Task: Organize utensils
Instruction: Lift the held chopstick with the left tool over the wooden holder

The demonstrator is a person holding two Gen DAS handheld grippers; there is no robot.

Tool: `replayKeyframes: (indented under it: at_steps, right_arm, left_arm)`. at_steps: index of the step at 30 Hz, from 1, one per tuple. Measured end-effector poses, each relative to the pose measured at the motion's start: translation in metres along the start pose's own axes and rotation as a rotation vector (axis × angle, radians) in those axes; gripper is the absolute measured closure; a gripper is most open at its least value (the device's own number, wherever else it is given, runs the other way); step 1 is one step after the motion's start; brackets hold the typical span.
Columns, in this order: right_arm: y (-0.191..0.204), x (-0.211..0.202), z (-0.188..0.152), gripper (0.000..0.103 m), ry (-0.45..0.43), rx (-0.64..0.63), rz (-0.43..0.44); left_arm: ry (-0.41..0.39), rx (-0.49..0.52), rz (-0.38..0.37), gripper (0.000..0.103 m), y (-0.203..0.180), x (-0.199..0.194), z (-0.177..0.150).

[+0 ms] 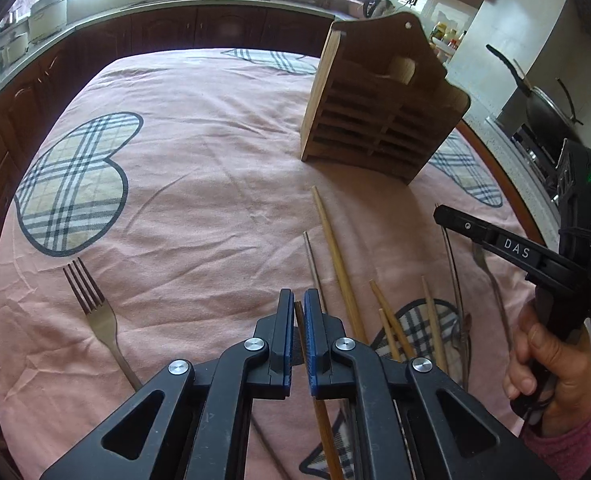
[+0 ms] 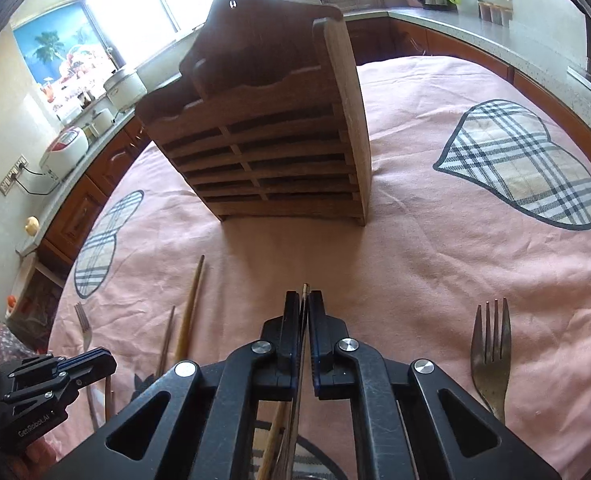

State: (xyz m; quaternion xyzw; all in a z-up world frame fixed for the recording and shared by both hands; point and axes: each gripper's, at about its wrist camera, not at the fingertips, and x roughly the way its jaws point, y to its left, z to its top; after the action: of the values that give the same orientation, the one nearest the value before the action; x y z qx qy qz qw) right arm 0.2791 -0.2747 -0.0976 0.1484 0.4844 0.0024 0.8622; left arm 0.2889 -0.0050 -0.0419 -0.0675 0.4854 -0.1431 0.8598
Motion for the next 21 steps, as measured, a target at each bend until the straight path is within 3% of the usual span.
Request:
replayKeyframes:
  at_steps: [12,21]
  right_arm:
    - [0.017,-0.077,0.007,0.099,-0.130,-0.007,0.097]
    - [0.022,-0.125,0.013,0.099,-0.211,-0.022,0.134]
  left_arm:
    - [-0.177,0.009,-0.075,0.100,-0.004,-0.103,-0.013]
    - [-0.300,0.022,-0.090,0.101,-0.003,-0.154,-0.025]
